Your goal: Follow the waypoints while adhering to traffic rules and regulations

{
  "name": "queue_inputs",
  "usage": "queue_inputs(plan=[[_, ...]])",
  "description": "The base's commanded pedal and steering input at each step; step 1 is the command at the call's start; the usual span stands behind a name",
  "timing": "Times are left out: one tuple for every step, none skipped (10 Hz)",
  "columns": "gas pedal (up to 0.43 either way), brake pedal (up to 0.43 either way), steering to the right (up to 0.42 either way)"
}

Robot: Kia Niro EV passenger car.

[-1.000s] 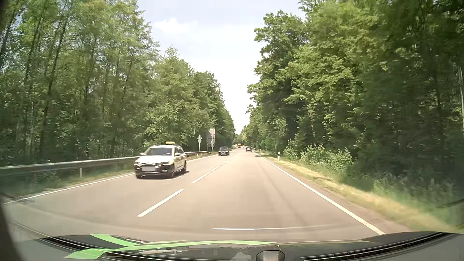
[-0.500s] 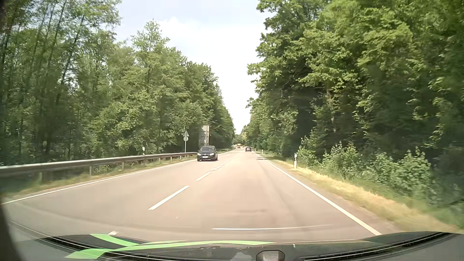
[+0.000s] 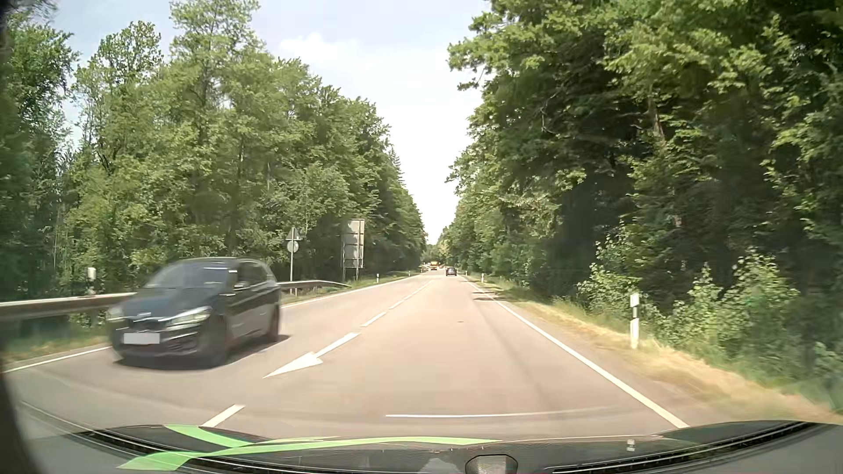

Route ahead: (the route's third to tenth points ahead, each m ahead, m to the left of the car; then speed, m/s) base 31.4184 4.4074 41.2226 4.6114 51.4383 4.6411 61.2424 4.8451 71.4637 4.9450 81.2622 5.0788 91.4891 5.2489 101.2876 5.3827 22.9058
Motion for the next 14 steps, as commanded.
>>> queue_inputs(plan=[[0.311,0.000,-0.002],[0.311,0.000,-0.002],[0.311,0.000,-0.002],[0.311,0.000,-0.002],[0.311,0.000,-0.002],[0.311,0.000,-0.002],[0.311,0.000,-0.002],[0.311,0.000,-0.002],[0.311,0.000,-0.002],[0.311,0.000,-0.002],[0.311,0.000,-0.002],[0.311,0.000,-0.002],[0.311,0.000,-0.002],[0.311,0.000,-0.003]])
